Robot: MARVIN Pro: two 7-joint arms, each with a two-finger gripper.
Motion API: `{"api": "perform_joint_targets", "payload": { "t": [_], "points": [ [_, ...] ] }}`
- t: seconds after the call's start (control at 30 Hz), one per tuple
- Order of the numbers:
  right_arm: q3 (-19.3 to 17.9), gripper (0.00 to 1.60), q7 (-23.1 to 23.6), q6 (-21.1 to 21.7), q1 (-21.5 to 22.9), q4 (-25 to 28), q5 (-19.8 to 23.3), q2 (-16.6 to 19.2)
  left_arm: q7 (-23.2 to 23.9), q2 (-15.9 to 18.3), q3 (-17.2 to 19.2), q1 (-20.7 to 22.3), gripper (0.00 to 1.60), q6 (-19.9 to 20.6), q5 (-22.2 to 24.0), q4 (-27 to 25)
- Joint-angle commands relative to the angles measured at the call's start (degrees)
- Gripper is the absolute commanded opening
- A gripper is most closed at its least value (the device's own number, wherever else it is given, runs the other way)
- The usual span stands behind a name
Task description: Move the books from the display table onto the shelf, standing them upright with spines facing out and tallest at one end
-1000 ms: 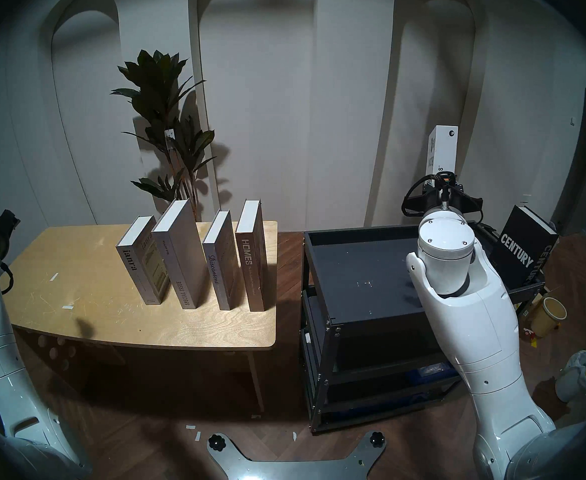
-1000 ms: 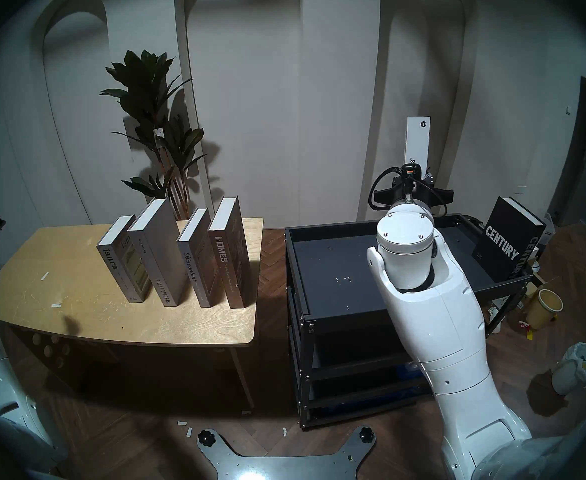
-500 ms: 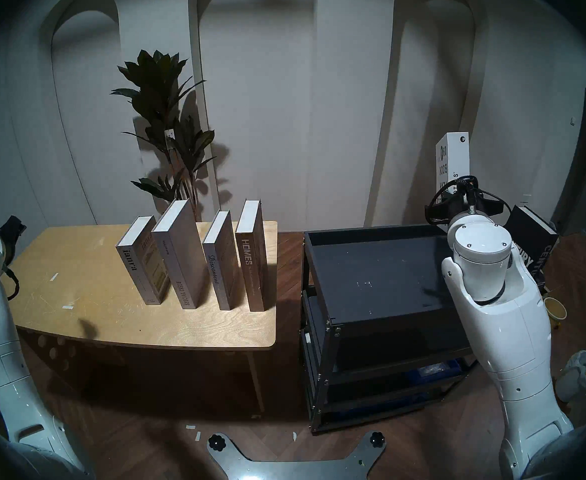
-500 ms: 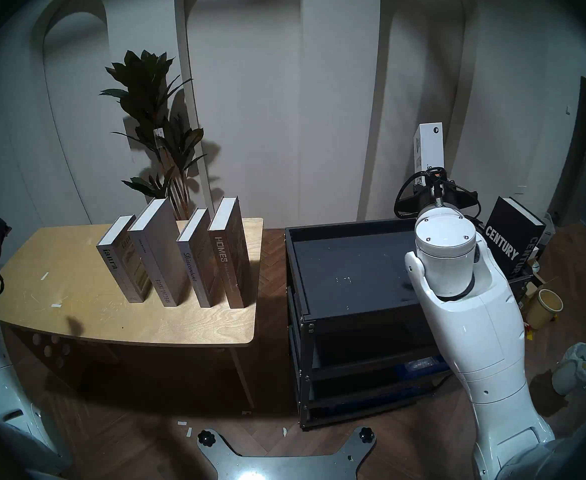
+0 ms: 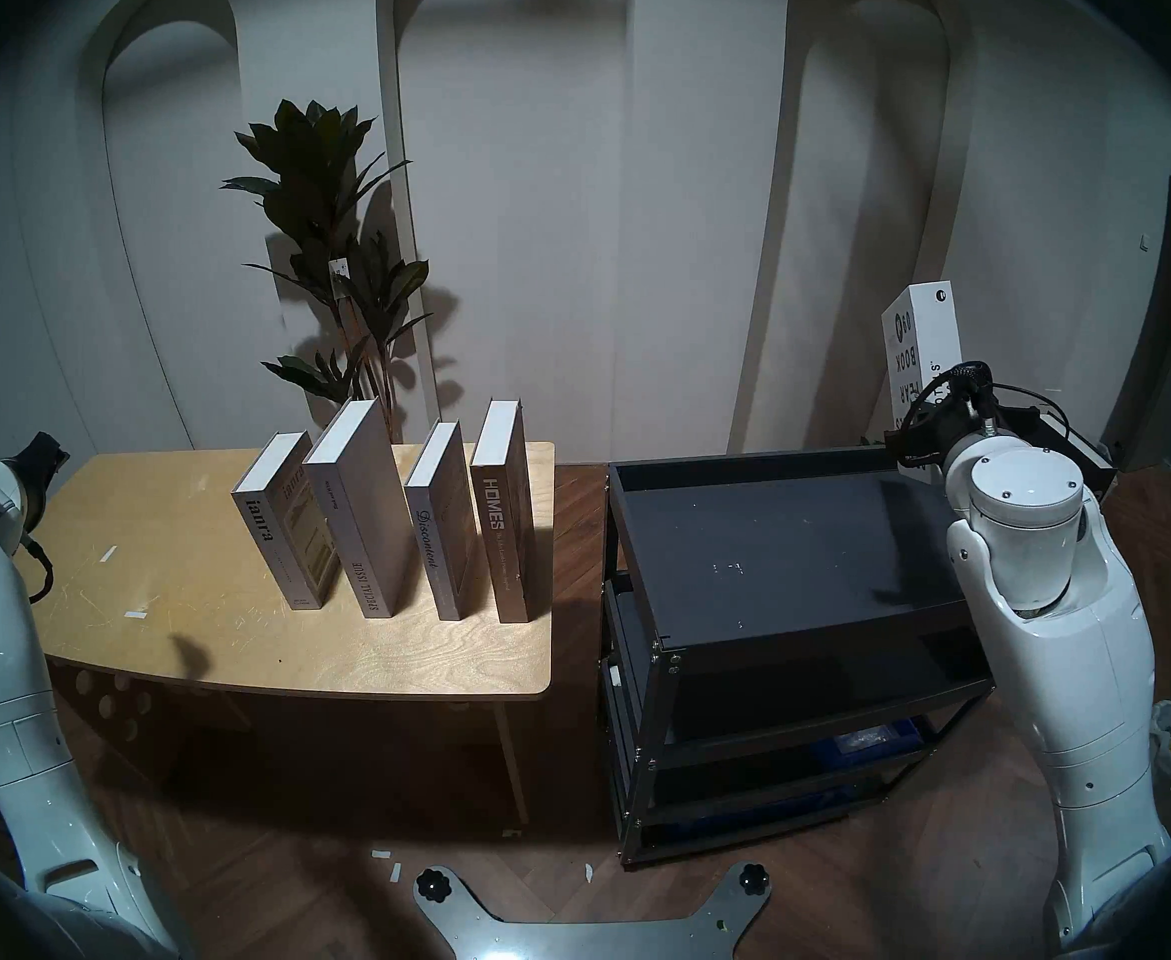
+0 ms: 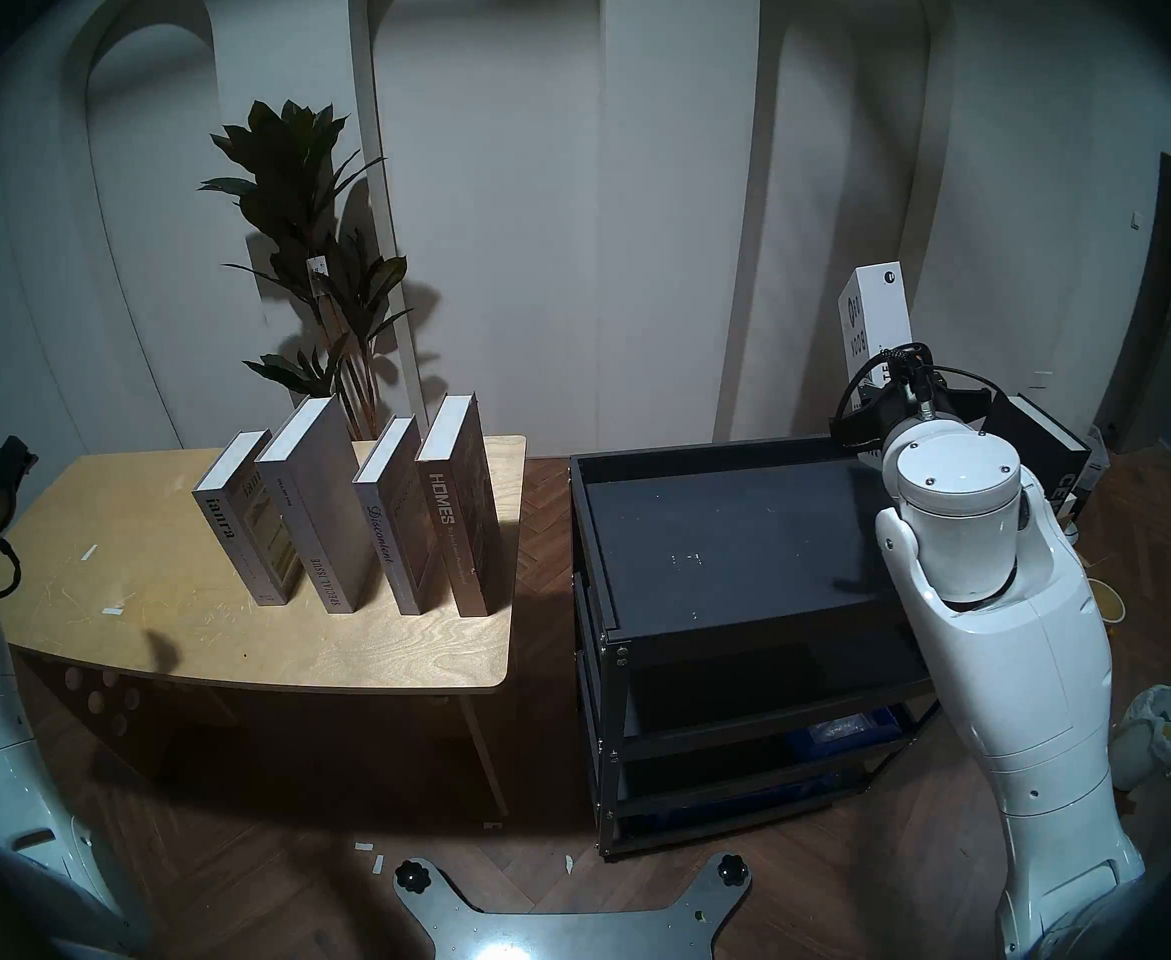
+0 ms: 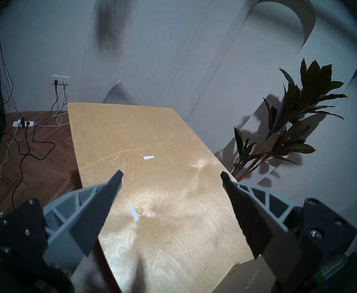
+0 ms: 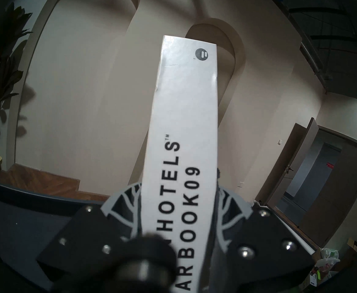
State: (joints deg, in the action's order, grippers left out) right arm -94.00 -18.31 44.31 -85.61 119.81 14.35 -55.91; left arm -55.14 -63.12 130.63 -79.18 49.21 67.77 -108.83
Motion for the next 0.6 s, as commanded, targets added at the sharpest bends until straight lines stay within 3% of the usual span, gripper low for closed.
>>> {"api": "perform_joint_targets", "payload": {
  "t": [0.0,0.2,0.57],
  "points": [
    [-4.97,0.00,3.52,1.74,-2.67,1.55,1.25,4.68,-0.09,-0.46,-0.65,-0.13,1.60,-0.52,-0.35,-2.54],
    [-11.53,0.00,8.11,3.22,-5.53,2.78,3.89,6.72,-0.83,-1.78,-1.85,-1.10,1.60,-1.42,-1.23,-5.09],
    [-20.45,0.00,16.14,4.54,-9.58,4.99,10.26,5.47,-2.31,-4.00,-2.62,-2.62,1.60,-2.98,-2.72,-7.45]
  ]
}}
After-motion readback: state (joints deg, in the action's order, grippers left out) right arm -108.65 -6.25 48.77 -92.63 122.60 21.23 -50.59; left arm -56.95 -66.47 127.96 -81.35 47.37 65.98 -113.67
